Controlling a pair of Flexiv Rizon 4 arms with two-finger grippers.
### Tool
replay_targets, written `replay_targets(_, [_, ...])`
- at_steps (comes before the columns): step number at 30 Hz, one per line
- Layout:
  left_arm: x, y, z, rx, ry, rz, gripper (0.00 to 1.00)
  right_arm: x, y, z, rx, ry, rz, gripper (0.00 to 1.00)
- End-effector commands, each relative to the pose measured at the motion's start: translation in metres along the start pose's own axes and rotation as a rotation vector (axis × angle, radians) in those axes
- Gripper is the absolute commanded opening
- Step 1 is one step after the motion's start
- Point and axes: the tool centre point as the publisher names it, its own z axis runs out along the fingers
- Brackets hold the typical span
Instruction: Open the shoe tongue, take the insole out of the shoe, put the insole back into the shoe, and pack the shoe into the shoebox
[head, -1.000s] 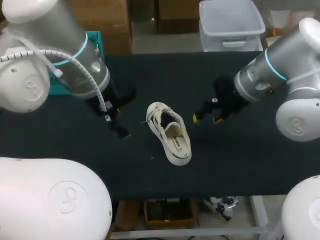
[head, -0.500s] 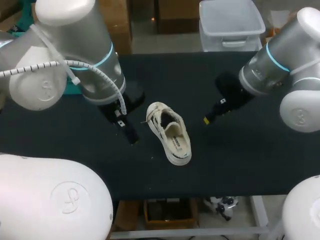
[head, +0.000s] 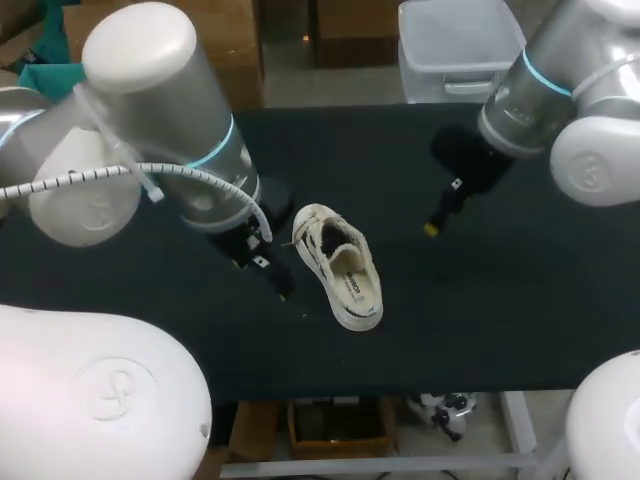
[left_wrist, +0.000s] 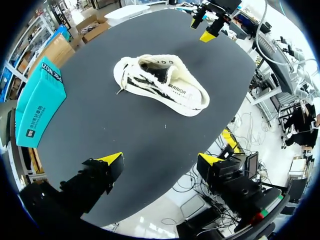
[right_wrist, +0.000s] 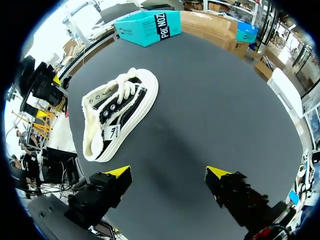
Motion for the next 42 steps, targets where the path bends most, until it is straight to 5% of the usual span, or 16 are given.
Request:
replay_targets(1, [0.004, 0.001, 0.016, 0.021, -0.004, -0.037, 1.00, -0.009, 0.005, -0.001, 0.062, 0.032, -0.017, 1.00])
replay_targets(9, [0.016, -0.017, 0.042, 0.019, 0.014, -0.105, 1.00, -0.026, 0.008, -0.003, 0.099, 0.024, -0.117, 1.00])
replay_targets(18, [0.026, -0.051, 0.059, 0.044, -0.101, -0.255, 1.00, -0.035, 0.006, -0.001, 0.148, 0.050, -0.226, 1.00])
replay_targets(33, [0.026, -0.051, 0.059, 0.044, -0.101, -0.255, 1.00, -0.035, 0.006, -0.001, 0.148, 0.050, -0.226, 1.00])
replay_targets(37, [0.023, -0.054, 0.065, 0.090, -0.069, -0.447, 1.00, -0.044, 0.005, 0.001, 0.156, 0.024, -0.260, 1.00])
replay_targets(42, [0.024, -0.058, 0.080, 0.106, -0.043, -0.571, 1.00, -0.054, 0.003, 0.001, 0.178, -0.004, -0.332, 1.00])
